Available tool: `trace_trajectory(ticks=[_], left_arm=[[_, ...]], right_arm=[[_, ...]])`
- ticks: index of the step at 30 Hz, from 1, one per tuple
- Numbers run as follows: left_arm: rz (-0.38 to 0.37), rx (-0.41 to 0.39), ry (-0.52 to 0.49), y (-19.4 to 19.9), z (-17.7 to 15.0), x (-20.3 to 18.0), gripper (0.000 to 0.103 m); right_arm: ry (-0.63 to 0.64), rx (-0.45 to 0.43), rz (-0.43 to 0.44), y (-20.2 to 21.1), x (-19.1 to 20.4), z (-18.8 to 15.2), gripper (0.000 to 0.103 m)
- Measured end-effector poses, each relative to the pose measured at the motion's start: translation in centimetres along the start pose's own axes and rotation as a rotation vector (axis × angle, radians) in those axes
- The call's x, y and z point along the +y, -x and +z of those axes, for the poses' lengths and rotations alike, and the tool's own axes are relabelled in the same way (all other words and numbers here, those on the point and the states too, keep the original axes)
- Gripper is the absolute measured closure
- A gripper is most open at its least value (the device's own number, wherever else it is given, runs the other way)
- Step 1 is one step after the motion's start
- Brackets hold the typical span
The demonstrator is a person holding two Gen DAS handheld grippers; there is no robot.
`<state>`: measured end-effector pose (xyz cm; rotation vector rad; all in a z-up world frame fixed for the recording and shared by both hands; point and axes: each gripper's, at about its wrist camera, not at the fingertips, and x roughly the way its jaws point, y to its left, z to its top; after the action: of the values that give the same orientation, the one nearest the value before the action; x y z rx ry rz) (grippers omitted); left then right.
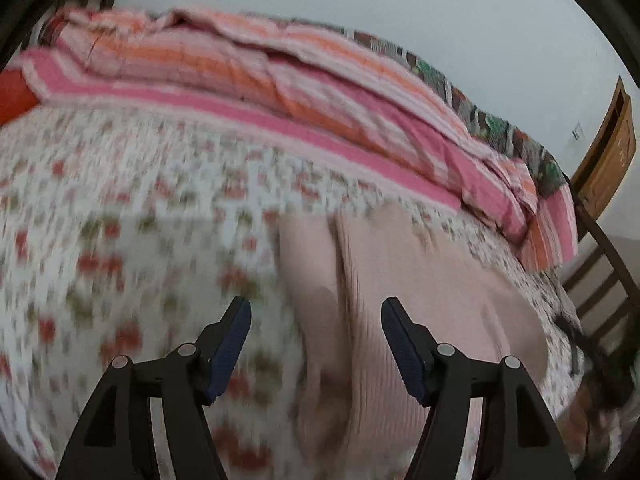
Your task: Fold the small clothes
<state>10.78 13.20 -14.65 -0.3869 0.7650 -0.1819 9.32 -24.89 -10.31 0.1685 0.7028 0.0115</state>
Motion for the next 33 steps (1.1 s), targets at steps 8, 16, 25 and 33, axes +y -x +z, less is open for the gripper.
trace_trajectory(ticks=[8,16,25,33], left_arm=[[-0.137,0.081,0.099,1.2,-8.8,0.1,0.038],[-0.172,0.018,0.177,-0.8,-7.7,-1.0,0.039],[-0.193,-0.068,0.296,-3.3,-5.9,-1.2,0.045],[-0.117,-0.13,0.284,-3.7,-4.6,-2.5,0.059]], right_arm=[[-0.174,0.0,0.086,-3.8,-4.0,-0.3,0.043],[-0.209,-0.048,0.114,-2.2,-6.5,-0.1,0.043],[-0.274,-0.062,0.142,-0.4,-9.8,-0.3,0.043],[-0.295,-0.059,0.101,-0.3,-12.3,-0.7,0.043]])
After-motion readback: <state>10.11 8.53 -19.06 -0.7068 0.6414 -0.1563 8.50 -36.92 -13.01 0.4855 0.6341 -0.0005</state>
